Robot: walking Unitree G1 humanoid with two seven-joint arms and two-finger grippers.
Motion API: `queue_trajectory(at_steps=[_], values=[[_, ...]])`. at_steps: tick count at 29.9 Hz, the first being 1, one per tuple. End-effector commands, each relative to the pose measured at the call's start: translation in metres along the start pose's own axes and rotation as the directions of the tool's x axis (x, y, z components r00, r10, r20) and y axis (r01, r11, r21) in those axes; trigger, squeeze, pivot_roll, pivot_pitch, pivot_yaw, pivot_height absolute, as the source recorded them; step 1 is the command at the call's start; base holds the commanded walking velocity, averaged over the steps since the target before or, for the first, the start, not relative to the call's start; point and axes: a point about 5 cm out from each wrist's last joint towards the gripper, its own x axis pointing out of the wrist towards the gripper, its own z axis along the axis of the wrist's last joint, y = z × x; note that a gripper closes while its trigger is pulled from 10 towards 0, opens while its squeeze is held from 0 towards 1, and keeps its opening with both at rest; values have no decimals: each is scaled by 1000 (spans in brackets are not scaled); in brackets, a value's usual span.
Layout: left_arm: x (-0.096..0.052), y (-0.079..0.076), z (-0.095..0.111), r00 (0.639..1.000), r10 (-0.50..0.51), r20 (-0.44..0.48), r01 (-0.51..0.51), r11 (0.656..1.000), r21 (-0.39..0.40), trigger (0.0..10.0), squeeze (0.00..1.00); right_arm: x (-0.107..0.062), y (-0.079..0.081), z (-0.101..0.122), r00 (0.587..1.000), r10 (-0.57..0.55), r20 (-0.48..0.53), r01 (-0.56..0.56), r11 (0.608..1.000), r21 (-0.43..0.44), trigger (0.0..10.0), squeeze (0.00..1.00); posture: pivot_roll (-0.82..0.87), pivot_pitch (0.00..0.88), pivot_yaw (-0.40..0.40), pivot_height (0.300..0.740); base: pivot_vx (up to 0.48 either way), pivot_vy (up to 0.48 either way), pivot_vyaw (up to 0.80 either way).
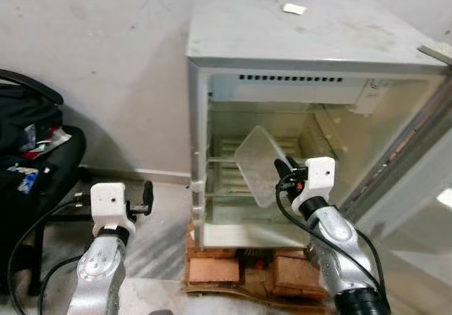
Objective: Restocking fridge
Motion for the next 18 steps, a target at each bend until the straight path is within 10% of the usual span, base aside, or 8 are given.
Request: queue_trajectory(at_steps=[1,18], values=[[0,5,1,1000,14,0,-14,1000,14,10000,0,1,1,2,1000,0,12,0,1000,8,10000,0,68,30,-47,740,0,0,0],[-2,1,0,1000,2,-7,-2,1000,7,10000,0,-2,7,-4,1000,26,-10,-26,1000,2,10000,0,64,37,-60,740,131,172,0]])
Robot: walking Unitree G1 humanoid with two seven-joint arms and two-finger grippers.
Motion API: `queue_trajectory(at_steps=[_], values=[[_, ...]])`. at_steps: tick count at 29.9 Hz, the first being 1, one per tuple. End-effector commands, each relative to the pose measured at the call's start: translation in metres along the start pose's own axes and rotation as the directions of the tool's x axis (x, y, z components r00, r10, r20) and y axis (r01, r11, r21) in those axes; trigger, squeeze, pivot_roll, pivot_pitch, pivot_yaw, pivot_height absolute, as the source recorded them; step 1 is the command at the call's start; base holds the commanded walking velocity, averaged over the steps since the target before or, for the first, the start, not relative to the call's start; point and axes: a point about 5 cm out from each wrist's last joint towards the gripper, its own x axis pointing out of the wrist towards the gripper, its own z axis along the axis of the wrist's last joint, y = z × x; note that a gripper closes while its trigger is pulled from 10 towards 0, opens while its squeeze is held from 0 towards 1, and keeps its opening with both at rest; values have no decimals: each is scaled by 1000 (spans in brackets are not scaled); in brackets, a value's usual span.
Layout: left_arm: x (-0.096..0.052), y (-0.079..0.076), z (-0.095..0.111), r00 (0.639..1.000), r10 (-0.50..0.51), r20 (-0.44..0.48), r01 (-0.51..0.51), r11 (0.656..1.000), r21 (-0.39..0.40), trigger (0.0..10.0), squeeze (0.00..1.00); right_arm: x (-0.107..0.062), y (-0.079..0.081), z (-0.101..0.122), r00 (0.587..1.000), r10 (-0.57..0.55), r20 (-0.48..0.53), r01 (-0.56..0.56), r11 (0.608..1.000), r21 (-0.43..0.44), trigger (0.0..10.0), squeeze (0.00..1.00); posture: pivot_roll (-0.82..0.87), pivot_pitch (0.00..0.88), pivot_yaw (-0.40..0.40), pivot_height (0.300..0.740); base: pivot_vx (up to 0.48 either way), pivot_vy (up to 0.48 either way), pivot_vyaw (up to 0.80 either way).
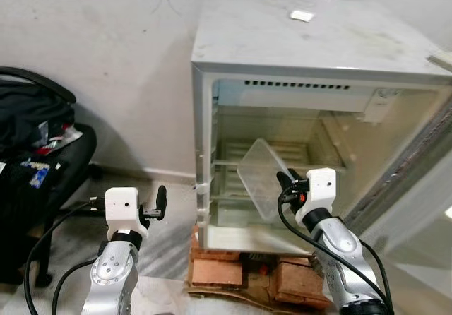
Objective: Restocking fridge
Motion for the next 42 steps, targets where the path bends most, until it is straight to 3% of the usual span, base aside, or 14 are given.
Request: queue_trajectory(at_steps=[1,7,25,31,33,42], values=[[0,1,2,1000,1,3,-1,1000,1,10000,0,1,-3,4,1000,-10,13,10,1000,-4,10000,0,65,38,-62,740,281,296,0],[0,1,0,1000,1,-2,-1,1000,6,10000,0,2,-3,4,1000,-15,12,15,1000,-4,10000,0,65,37,-66,740,281,291,0],[2,-1,0,1000,-5,-16,5,1000,21,10000,0,10,-4,8,998,-42,35,42,999,-5,10000,0,61,47,-39,740,0,0,0],[0,-1,2,1000,-2,-15,3,1000,21,10000,0,21,0,10,998,-46,38,45,999,24,10000,0,71,77,-42,740,0,0,0],[-9,0,3,1000,10,-22,-10,1000,15,10000,0,32,6,11,998,-53,37,52,998,36,10000,0,80,102,-42,740,0,0,0],[-13,2,6,1000,-1,-8,1,1000,18,10000,0,30,-2,12,996,-83,38,81,996,39,10000,0,84,105,-46,740,0,0,0]])
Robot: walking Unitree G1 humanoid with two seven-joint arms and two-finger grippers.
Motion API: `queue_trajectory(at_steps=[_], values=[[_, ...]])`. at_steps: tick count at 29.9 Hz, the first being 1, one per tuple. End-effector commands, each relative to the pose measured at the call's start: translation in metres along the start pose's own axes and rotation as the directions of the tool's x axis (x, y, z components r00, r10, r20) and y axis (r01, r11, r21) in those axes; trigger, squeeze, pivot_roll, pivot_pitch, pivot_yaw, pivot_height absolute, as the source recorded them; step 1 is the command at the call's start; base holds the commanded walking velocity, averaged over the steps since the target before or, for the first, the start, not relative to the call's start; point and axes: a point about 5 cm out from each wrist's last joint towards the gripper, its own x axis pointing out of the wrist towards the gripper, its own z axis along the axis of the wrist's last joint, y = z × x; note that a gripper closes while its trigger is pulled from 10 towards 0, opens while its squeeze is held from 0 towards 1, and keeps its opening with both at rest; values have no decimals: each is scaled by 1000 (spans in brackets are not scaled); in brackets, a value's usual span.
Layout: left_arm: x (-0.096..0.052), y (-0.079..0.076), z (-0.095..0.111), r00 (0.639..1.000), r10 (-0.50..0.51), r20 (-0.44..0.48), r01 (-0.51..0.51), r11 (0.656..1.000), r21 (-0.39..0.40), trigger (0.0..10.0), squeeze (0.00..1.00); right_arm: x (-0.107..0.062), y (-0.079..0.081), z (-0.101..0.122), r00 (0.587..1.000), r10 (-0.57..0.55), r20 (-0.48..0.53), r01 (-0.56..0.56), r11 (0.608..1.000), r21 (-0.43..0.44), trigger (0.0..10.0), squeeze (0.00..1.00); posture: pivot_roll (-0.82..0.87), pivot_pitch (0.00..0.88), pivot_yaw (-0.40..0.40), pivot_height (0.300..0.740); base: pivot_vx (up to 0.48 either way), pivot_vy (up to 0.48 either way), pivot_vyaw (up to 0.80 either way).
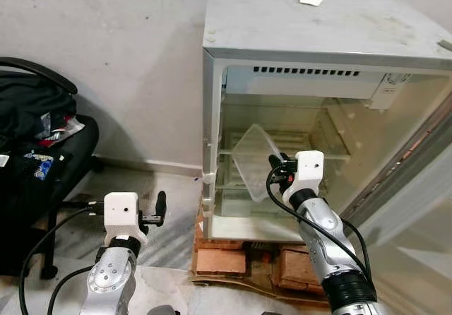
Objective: Restocking fridge
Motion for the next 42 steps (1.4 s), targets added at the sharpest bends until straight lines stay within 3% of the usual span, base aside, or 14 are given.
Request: queue_trajectory(at_steps=[1,10,18,42], values=[[-1,3,4,1000,3,14,-3,1000,1,10000,0,-5,-12,1,999,-38,8,38,999,-4,10000,0,81,106,-47,740,247,0,0],[-14,6,6,1000,10,6,-10,1000,-2,10000,0,-26,-19,5,997,-63,35,63,998,-12,10000,0,67,114,-44,740,272,0,0],[-40,12,-3,998,44,-38,-44,999,-5,10000,0,-64,-18,3,999,-47,4,47,999,-14,10000,0,70,119,-47,740,284,0,0],[-46,7,-5,998,26,-61,-27,999,-21,10000,0,-67,-15,-2,998,-10,-59,9,1000,-17,10000,0,69,126,-51,740,257,0,0]])
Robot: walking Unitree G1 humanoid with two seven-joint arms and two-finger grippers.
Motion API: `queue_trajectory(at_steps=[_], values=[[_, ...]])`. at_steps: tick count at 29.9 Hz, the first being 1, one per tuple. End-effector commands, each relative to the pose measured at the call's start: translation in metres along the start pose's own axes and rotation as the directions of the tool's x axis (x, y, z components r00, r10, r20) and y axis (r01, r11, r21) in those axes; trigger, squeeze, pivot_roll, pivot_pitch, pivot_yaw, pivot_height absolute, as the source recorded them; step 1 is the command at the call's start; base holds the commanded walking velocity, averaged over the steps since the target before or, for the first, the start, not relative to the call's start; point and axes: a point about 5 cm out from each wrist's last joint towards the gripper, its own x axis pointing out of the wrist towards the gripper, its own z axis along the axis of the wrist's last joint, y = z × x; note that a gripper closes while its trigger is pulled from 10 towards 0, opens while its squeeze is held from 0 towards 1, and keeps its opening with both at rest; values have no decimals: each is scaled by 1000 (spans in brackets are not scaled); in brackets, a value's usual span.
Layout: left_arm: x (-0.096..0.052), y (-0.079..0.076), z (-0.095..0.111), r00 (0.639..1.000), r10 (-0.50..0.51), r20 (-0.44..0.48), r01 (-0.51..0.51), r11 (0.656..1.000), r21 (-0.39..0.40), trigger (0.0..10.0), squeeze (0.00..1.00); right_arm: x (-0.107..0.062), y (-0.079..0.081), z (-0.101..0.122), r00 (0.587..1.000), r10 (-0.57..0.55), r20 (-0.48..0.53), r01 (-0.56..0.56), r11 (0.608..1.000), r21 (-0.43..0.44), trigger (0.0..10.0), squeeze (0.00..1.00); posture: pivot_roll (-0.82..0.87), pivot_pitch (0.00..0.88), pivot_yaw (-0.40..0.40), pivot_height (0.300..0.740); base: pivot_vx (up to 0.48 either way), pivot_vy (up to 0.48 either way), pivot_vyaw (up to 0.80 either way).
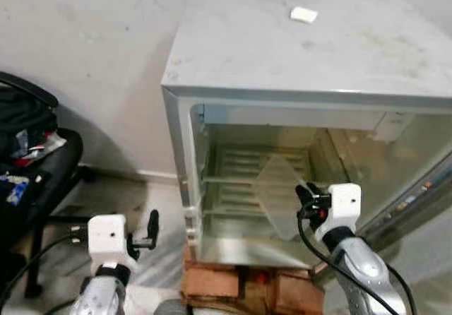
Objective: Restocking fridge
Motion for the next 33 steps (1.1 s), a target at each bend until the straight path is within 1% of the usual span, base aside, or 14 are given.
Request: queue_trajectory(at_steps=[1,5,6,10,11,13,15,17,19,21,28,30,33], values=[[-1,-3,-1,1000,-1,-12,1,1000,-5,10000,0,3,-4,7,1000,-6,17,6,1000,-7,10000,0,69,126,-51,740,0,0,0],[-5,-2,-5,999,14,-31,-14,1000,-3,10000,0,12,5,8,999,49,9,-50,999,14,10000,0,80,131,-56,740,0,0,0],[-5,-2,-5,999,14,-31,-14,1000,-3,10000,0,12,5,8,999,49,9,-50,999,14,10000,0,80,131,-56,740,0,0,0],[-11,1,-10,998,30,-51,-29,1000,8,10000,0,27,10,10,998,56,20,-57,997,46,10000,0,91,137,-57,740,0,0,0],[-16,4,-15,997,39,-65,-36,998,54,10000,0,35,14,12,997,67,25,-69,996,61,10000,0,104,142,-58,740,0,0,0],[-21,6,-19,997,41,-72,-33,994,101,10000,0,42,17,12,997,71,22,-73,994,77,10000,0,114,146,-59,740,0,0,0],[-30,9,-24,996,50,-76,-38,988,147,10000,0,53,21,13,997,77,20,-78,990,115,10000,0,140,151,-67,740,0,0,0],[-34,11,-25,995,56,-78,-43,986,160,10000,0,59,24,15,996,88,25,-90,988,122,10000,0,154,151,-71,740,0,0,0],[-34,11,-25,995,58,-78,-45,986,162,10000,0,61,25,15,996,91,26,-93,988,123,10000,0,154,151,-71,740,0,0,0],[-38,13,-26,994,74,-80,-60,985,161,10000,0,68,30,18,992,120,35,-124,985,123,10000,0,173,151,-80,740,0,0,0],[-36,12,-25,994,80,-68,-68,984,165,10000,0,75,29,19,989,145,38,-149,980,136,10000,0,171,152,-77,740,0,0,0],[-33,11,-24,995,74,-61,-62,984,166,10000,0,79,28,19,991,127,36,-132,977,170,10000,0,168,151,-70,740,0,0,0],[-30,9,-21,997,60,-52,-51,984,168,10000,0,86,29,21,992,114,43,-121,973,195,10000,0,171,152,-67,740,0,0,0]])
